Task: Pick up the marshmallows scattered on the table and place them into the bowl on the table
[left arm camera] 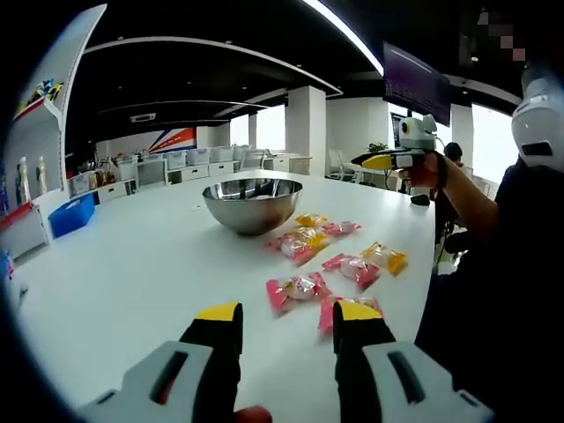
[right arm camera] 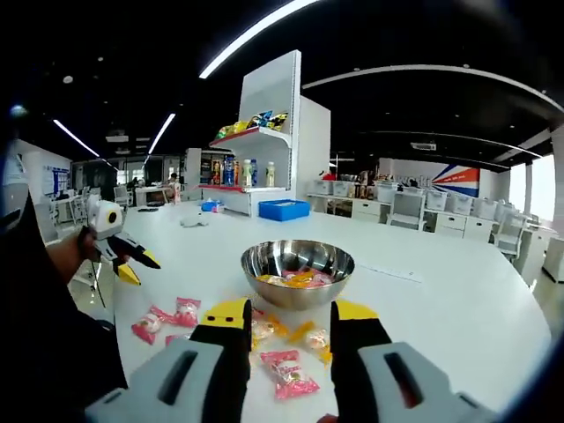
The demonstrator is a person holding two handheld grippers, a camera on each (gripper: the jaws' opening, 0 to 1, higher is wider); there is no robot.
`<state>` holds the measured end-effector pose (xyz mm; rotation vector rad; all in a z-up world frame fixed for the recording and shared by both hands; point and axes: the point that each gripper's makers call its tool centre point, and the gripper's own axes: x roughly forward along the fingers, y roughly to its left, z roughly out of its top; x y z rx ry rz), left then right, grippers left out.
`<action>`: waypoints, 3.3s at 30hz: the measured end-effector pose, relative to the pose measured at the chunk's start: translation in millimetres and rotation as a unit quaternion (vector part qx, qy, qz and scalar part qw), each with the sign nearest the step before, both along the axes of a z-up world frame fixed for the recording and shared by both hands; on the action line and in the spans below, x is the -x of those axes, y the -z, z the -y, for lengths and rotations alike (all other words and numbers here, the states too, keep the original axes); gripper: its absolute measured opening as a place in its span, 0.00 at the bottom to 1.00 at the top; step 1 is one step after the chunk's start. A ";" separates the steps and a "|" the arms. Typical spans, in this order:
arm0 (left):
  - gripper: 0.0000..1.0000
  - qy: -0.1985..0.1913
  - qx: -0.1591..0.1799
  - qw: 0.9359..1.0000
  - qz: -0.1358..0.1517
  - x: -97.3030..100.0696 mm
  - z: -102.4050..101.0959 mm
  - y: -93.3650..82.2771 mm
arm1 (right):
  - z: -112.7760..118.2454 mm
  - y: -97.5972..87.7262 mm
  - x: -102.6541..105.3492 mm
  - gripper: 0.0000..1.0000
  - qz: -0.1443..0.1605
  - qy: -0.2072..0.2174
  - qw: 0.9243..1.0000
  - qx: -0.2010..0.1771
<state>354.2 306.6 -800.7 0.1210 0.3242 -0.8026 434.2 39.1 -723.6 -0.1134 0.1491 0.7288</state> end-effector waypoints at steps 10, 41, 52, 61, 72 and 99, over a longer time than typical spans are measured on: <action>0.42 0.002 0.001 1.000 0.002 -1.1 1.3 -0.8 | -0.1 7.7 25.3 0.35 0.004 0.007 1.000 -0.011; 0.42 0.096 -0.095 0.990 0.034 -24.8 33.3 -12.2 | 6.1 60.1 53.2 0.35 -0.051 -0.011 0.997 0.052; 0.41 0.213 -0.141 0.967 0.020 -32.1 59.3 -7.3 | 11.1 82.2 63.4 0.35 -0.080 -0.021 0.992 0.094; 0.41 0.262 -0.191 0.946 0.018 -42.2 64.1 4.2 | 10.0 81.7 64.5 0.35 -0.082 -0.022 0.992 0.093; 0.41 0.322 -0.235 0.917 -0.006 -44.0 69.8 24.5 | 10.9 82.9 65.2 0.34 -0.085 -0.020 0.992 0.092; 0.28 0.418 -0.329 0.846 -0.015 -38.7 87.1 61.4 | 21.9 83.9 62.8 0.33 -0.088 -0.010 0.993 0.077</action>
